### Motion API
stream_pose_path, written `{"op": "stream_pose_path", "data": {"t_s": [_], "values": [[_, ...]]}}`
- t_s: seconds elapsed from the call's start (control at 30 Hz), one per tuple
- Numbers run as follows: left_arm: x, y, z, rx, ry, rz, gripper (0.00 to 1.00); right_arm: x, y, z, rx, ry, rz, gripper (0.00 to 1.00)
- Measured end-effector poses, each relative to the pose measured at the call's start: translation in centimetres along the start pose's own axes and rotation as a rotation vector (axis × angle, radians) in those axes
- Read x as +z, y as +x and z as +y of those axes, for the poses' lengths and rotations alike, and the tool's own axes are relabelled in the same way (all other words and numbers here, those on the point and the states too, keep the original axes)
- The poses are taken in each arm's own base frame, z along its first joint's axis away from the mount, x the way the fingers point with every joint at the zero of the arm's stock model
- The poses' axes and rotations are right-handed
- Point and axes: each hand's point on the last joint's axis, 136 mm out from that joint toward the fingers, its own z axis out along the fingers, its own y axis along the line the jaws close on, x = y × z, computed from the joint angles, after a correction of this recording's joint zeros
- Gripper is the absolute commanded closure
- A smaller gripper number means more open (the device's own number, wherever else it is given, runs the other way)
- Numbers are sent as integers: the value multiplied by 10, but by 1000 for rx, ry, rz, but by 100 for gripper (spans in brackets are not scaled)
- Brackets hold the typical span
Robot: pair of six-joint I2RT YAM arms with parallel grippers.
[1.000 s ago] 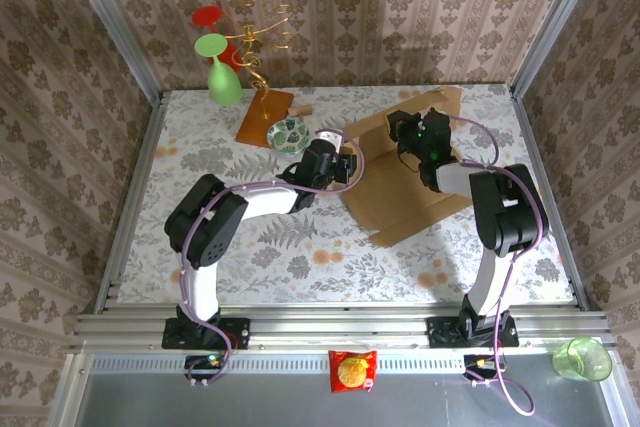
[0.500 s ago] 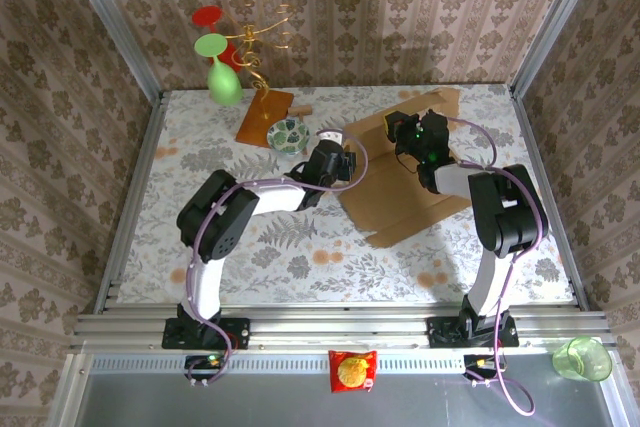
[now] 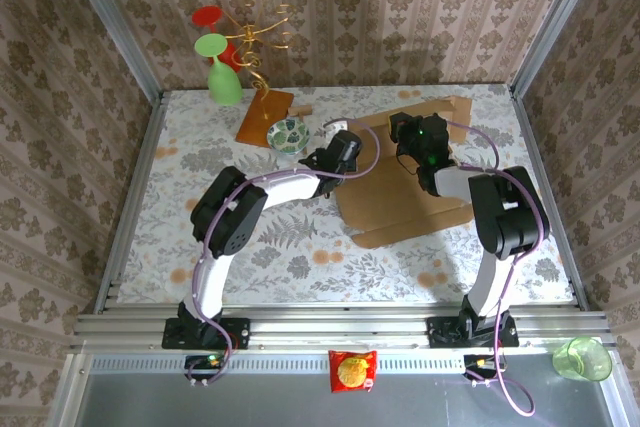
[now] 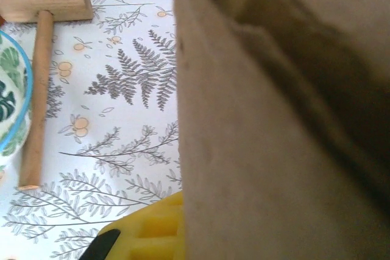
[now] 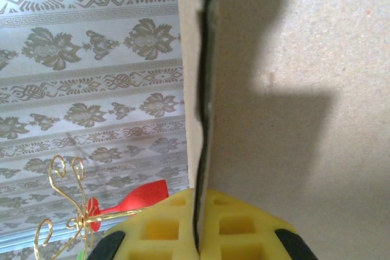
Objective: Fold the paper box
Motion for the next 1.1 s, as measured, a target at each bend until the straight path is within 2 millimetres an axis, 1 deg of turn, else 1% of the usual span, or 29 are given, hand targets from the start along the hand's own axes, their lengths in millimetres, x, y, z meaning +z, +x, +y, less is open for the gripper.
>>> {"op": "stream_pose_path", "data": {"t_s": [0.07, 0.1, 0.17, 0.2, 0.23, 0.33, 0.4, 0.5, 0.6, 0.67, 0.73, 0.87, 0.97, 1.1], "values": [[0, 0, 2, 6, -22, 7, 100, -1, 1, 0, 6, 2, -5, 100], [-1, 0, 3, 9, -33, 8, 100, -2, 3, 0, 10, 2, -7, 94], [-1, 1, 5, 16, -50, 10, 100, -6, 5, 0, 22, 16, -6, 78], [-1, 0, 7, 22, -59, 7, 100, -9, 8, 0, 27, 33, 0, 68], [0, 0, 11, 28, -69, 6, 100, -14, 11, -2, 27, 56, 5, 62], [-2, -1, 25, 56, -89, 5, 100, -31, 13, 2, 10, 128, 7, 49], [-7, 0, 38, 78, -106, 9, 100, -45, 12, 12, -10, 155, 4, 45], [-16, 3, 58, 121, -126, 21, 100, -65, 3, 32, -41, 172, -15, 44], [-25, 6, 74, 162, -142, 29, 100, -80, -5, 46, -81, 184, -23, 47], [-30, 7, 82, 179, -147, 28, 100, -87, -10, 49, -110, 194, -28, 49], [-33, 8, 87, 192, -147, 20, 100, -91, -16, 46, -136, 212, -34, 51], [-33, 10, 88, 207, -141, -4, 100, -91, -24, 42, -177, 239, -34, 53], [-34, 9, 85, 218, -137, -28, 100, -81, -29, 47, -209, 239, -28, 55], [-38, 8, 77, 237, -136, -59, 100, -68, -42, 54, -245, 243, -34, 56]]}}
